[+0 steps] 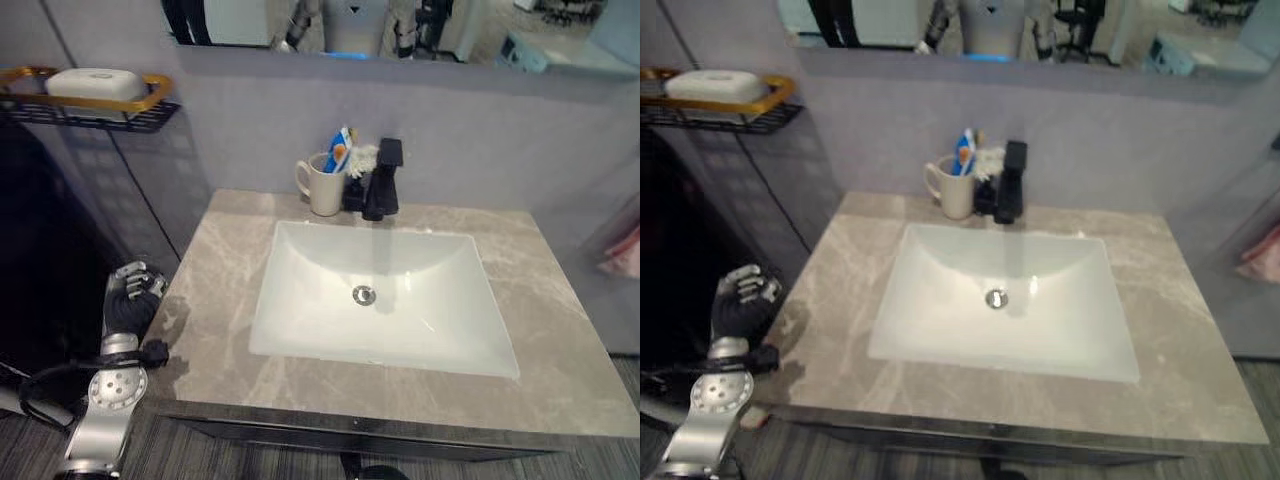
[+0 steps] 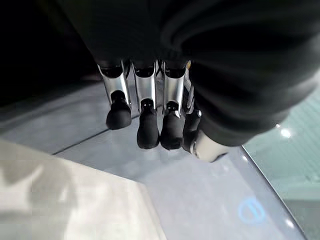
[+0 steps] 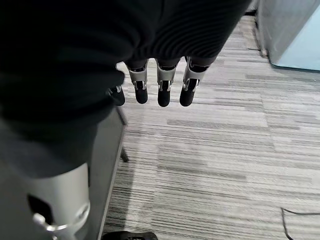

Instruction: Put brush and paste in cup on sink, flatten towel.

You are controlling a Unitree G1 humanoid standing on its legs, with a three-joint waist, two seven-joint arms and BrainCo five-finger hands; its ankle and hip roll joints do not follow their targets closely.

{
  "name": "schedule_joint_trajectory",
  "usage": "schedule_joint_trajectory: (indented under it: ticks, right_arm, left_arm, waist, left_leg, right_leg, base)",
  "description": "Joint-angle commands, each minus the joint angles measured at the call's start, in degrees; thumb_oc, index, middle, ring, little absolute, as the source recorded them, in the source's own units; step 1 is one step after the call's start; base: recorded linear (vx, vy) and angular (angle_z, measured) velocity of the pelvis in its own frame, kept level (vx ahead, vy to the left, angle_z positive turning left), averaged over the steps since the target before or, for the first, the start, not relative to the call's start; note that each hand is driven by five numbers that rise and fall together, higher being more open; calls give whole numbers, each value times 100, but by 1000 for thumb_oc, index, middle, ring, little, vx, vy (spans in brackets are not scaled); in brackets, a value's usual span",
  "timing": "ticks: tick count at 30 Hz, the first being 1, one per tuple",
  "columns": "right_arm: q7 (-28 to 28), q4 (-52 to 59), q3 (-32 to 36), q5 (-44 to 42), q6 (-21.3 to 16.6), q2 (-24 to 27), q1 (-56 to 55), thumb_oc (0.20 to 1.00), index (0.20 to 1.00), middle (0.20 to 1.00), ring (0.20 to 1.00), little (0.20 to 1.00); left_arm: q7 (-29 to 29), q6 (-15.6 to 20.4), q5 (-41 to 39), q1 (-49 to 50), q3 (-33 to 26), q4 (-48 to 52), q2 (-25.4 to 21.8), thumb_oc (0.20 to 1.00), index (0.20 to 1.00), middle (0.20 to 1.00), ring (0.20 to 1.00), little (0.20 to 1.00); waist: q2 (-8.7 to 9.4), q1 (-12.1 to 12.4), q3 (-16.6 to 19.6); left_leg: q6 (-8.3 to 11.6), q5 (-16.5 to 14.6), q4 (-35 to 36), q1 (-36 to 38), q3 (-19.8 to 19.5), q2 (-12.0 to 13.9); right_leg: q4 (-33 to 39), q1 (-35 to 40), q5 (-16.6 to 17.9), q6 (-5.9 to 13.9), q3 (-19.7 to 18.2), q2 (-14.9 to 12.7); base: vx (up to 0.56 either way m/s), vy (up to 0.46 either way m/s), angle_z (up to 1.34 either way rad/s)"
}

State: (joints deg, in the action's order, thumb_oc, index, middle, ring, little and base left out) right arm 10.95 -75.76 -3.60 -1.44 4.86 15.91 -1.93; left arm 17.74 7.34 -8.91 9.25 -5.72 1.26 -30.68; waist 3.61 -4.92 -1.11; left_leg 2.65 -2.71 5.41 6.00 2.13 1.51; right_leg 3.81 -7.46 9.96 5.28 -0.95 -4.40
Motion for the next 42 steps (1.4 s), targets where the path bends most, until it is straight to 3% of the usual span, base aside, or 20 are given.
schedule_joint_trajectory:
  ticks: [1,4,7,10,12,14,15,16,17,18,19,20,21,26,33,36,38,41,42]
  right_arm:
    - [12,-102,13,-127,-6,-97,198,1000,1000,1000,1000,1000]
    - [9,-8,18,-175,-29,-162,162,1000,1000,1000,1000,1000]
    - [-2,117,-9,-234,-49,-252,22,1000,1000,1000,1000,1000]
    - [-20,128,-43,-224,-47,-281,-38,1000,1000,1000,1000,1000]
    - [2,97,-45,-208,-25,-302,-100,1000,1000,1000,1000,1000]
    - [36,88,-72,-197,-28,-309,-69,1000,1000,1000,1000,1000]
    - [42,75,-97,-248,-81,-304,-87,1000,1000,1000,1000,1000]
    - [42,44,-82,-273,-94,-300,-108,1000,1000,1000,1000,1000]
    - [41,44,-81,-273,-94,-302,-105,1000,1000,1000,1000,1000]
    - [61,-4,-65,-291,-107,-303,-138,1000,1000,1000,1000,1000]
    - [61,-4,-65,-291,-107,-303,-138,1000,1000,1000,1000,1000]
    - [117,-68,-10,-318,-113,-293,-187,1000,1000,1000,1000,1000]
    - [153,-88,8,-299,-104,-283,-185,1000,1000,1000,1000,1000]
    - [193,-149,10,-193,-49,-242,-132,1000,1000,1000,1000,1000]
    - [269,99,-66,-201,-139,-75,-118,1000,1000,1000,1000,1000]
    - [319,67,-150,-128,-148,32,-143,1000,1000,1000,1000,1000]
    - [330,22,-195,-94,-151,122,-107,1000,1000,1000,1000,1000]
    - [367,-58,-218,-97,-175,272,9,1000,1000,1000,1000,1000]
    - [367,-59,-217,-97,-176,272,15,1000,1000,1000,1000,1000]
  left_arm:
    - [-276,399,-135,-213,-281,696,-163,200,200,200,200,200]
    - [-365,387,-126,-65,-328,843,-173,200,200,200,200,200]
    - [-516,382,-198,82,-186,970,-148,200,200,200,200,200]
    - [-555,359,-95,64,-100,965,-242,200,200,200,200,200]
    - [-540,345,-82,-50,33,978,-275,200,200,200,200,200]
    - [-471,337,-50,-155,95,902,-263,200,200,200,200,200]
    - [-458,332,-14,-297,222,819,-262,200,200,200,200,200]
    - [-466,331,15,-332,259,804,-284,200,200,200,200,200]
    - [-465,332,16,-336,260,801,-285,200,200,200,200,200]
    - [-465,318,27,-341,278,831,-306,200,200,200,200,200]
    - [-465,318,27,-341,278,831,-306,200,200,200,200,200]
    - [-449,287,114,-284,214,940,-395,200,200,200,200,200]
    - [-421,292,156,-249,163,996,-434,200,200,200,200,200]
    - [-381,316,192,-225,98,1080,-402,200,200,200,200,200]
    - [-266,371,211,-483,366,893,-228,200,200,200,200,200]
    - [-128,423,270,-747,582,871,-84,200,200,200,200,200]
    - [-103,473,292,-859,705,880,-59,200,200,200,200,200]
    - [-27,522,335,-911,735,943,-36,200,200,200,200,200]
    - [-27,522,336,-915,734,943,-35,200,200,200,200,200]
  waist:
    - [104,8,-330]
    - [190,35,-406]
    - [311,6,-578]
    - [337,-35,-629]
    - [328,-80,-708]
    - [214,-87,-811]
    - [50,-136,-842]
    - [19,-130,-805]
    - [31,-128,-798]
    - [-20,-94,-771]
    - [-20,-94,-771]
    - [-80,10,-641]
    - [-95,72,-609]
    - [3,297,-443]
    - [26,204,-510]
    - [24,191,-573]
    - [35,313,-652]
    - [40,526,-729]
    - [39,522,-726]
  left_leg:
    - [-383,-691,-638,112,-20,-502]
    - [-443,-770,-805,66,25,-596]
    - [-509,-829,-931,49,119,-744]
    - [-521,-809,-910,53,195,-775]
    - [-522,-719,-846,47,324,-770]
    - [-518,-561,-800,-19,455,-672]
    - [-519,-290,-613,-120,567,-522]
    - [-494,-193,-497,-161,628,-474]
    - [-491,-165,-490,-178,634,-482]
    - [-481,-56,-396,-230,742,-389]
    - [-481,-56,-396,-230,742,-389]
    - [-402,206,-137,-388,1122,-190]
    - [-387,226,-124,-422,1277,-116]
    - [-324,309,-150,-624,1839,17]
    - [-157,411,-512,-853,2110,245]
    - [-23,604,-496,-1023,1907,323]
    - [15,590,-579,-1169,1194,134]
    - [-15,361,-763,-1322,-239,-396]
    - [-18,379,-772,-1347,-241,-398]
  right_leg:
    - [-552,-250,50,626,54,-406]
    - [-576,-271,134,669,62,-496]
    - [-509,-307,480,770,58,-666]
    - [-432,-349,637,813,31,-710]
    - [-404,-481,825,841,224,-755]
    - [-749,-607,531,766,616,-701]
    - [-1482,-645,-75,578,772,-400]
    - [-1617,-627,-322,507,841,-314]
    - [-1604,-643,-298,499,836,-320]
    - [-1868,-530,-570,433,1070,-259]
    - [-1868,-530,-570,433,1070,-259]
    - [-2074,-234,-1014,324,1423,-179]
    - [-2088,-76,-1129,321,1617,-264]
    - [-1524,536,-1139,454,1784,-349]
    - [-699,711,-1297,238,1327,47]
    - [-488,738,-1288,141,1243,201]
    - [-408,728,-1244,98,1123,215]
    - [-286,638,-1104,92,808,259]
    - [-278,622,-1082,92,813,258]
  base:
    - [-153,142,5]
    - [-155,126,1]
    - [-126,108,-4]
    - [-120,83,-10]
    - [-167,98,-27]
    - [-240,143,-53]
    - [-312,180,-68]
    - [-232,122,-79]
    - [-136,30,-95]
    - [-85,13,-86]
    - [-266,-16,-77]
    - [-237,-54,-80]
    - [-235,-54,-124]
    - [-110,-114,-114]
    - [-42,-146,-56]
    - [-83,-186,-15]
    - [-64,-117,-16]
    - [-65,-68,-54]
    - [-66,-35,-96]
